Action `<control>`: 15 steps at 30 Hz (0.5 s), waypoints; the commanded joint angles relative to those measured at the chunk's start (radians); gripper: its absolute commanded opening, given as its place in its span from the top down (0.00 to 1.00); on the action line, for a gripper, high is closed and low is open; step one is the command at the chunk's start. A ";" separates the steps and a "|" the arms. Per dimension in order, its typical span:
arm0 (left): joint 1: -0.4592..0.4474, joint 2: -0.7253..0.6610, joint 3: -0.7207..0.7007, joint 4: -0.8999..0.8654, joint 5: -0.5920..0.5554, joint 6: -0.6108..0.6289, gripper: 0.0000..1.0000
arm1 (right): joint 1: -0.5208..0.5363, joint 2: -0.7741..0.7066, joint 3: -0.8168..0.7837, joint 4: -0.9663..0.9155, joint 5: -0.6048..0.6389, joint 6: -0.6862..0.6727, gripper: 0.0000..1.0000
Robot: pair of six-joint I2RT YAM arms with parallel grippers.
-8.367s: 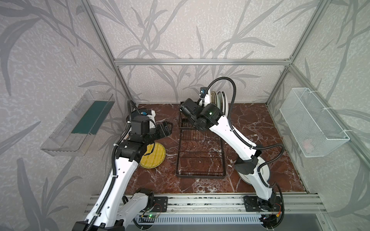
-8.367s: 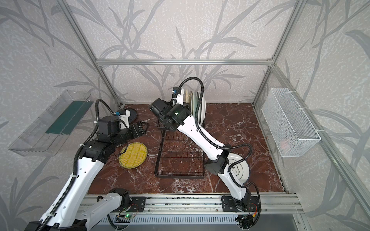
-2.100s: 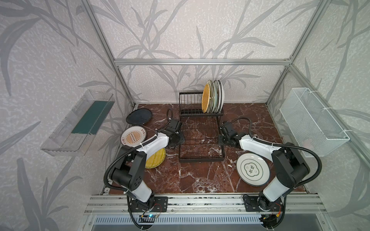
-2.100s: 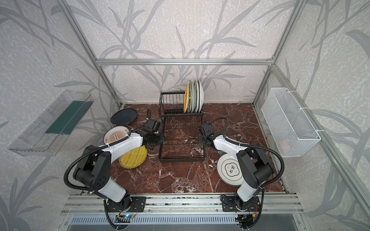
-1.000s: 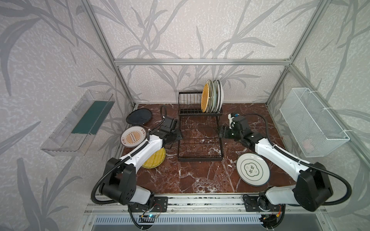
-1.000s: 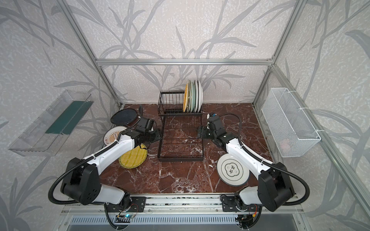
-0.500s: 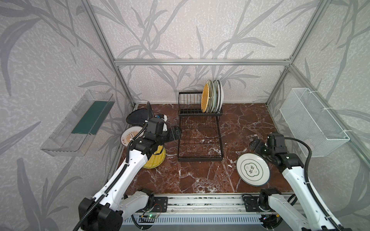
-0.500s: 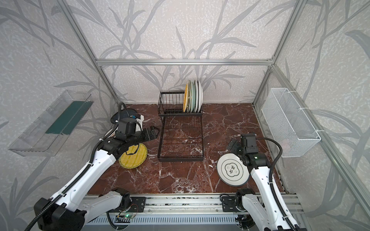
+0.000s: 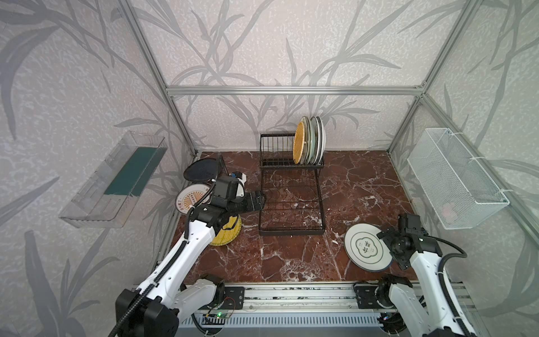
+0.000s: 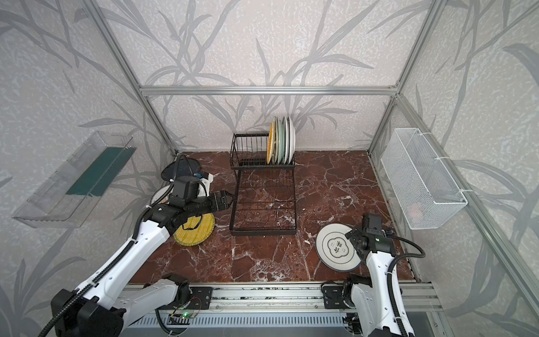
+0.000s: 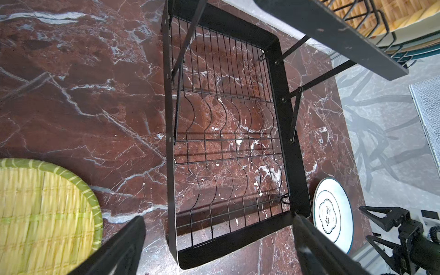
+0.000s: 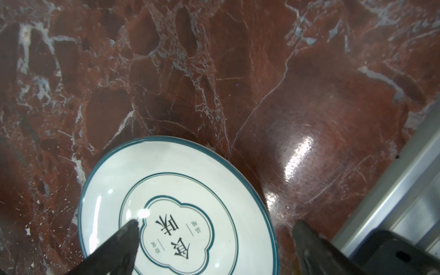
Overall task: Load plates into a dish rack
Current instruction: Pick up the plate from the middle-right of the table.
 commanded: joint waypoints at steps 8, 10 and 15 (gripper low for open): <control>0.004 0.006 -0.008 0.025 0.024 0.003 0.04 | -0.006 -0.002 -0.086 0.107 -0.210 0.040 0.01; 0.005 0.009 -0.007 0.028 0.024 0.002 0.04 | 0.004 0.017 -0.105 0.141 -0.255 0.060 0.01; 0.011 0.017 -0.009 0.032 0.026 0.000 0.04 | 0.067 -0.014 -0.135 0.206 -0.277 0.128 0.01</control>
